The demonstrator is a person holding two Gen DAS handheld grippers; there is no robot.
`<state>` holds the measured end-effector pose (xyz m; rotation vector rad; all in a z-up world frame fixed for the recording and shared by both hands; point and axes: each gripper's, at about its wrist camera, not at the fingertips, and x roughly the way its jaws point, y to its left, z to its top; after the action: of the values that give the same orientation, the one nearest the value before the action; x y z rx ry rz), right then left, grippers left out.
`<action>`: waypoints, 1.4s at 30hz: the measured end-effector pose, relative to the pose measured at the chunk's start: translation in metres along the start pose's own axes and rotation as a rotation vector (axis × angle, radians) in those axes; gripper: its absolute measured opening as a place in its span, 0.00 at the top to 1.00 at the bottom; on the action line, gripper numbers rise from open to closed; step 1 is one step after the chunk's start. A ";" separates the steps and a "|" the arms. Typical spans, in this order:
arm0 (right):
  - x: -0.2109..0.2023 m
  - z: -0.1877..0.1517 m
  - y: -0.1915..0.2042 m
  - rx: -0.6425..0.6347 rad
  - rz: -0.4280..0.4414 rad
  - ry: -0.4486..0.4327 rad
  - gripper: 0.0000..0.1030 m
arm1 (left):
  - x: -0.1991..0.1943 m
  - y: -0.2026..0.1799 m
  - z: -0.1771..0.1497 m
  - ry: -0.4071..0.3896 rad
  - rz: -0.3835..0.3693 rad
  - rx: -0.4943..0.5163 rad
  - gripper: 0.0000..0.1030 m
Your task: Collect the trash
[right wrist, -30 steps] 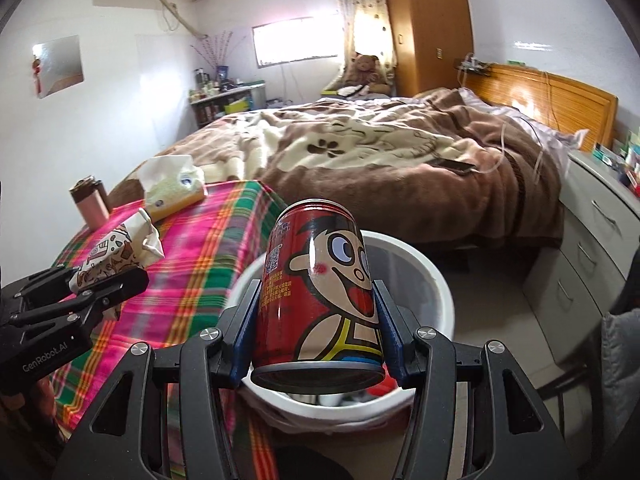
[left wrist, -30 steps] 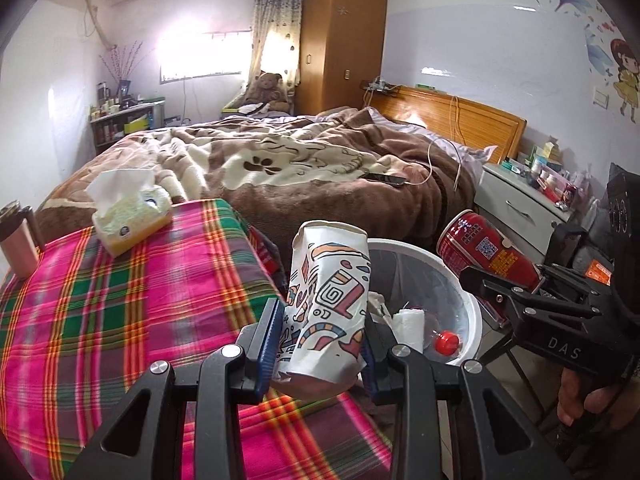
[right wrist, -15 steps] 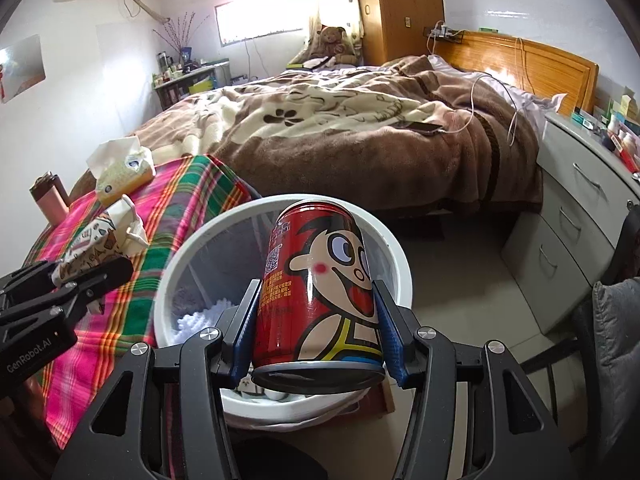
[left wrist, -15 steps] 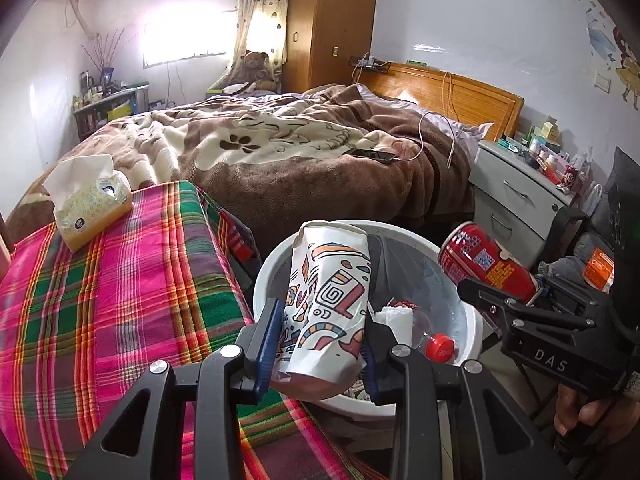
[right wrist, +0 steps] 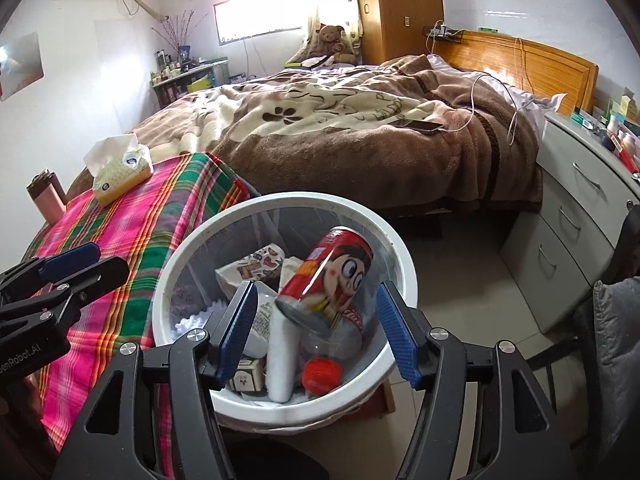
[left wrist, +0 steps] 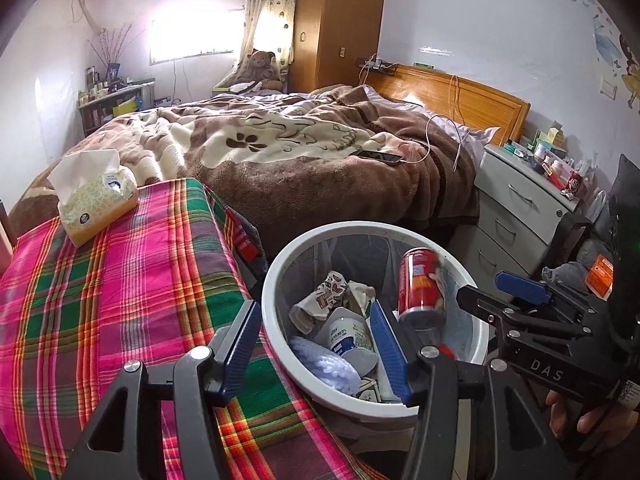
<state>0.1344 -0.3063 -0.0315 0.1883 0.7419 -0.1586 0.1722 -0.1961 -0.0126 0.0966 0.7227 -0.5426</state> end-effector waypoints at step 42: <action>-0.091 -0.065 0.061 0.018 -0.038 -0.232 0.39 | -0.131 0.012 -0.093 -0.165 0.239 -0.032 0.32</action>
<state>0.0381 -0.2254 -0.0096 0.1696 0.5130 -0.2190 0.0413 -0.1030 0.0021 0.1055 0.5490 -0.3061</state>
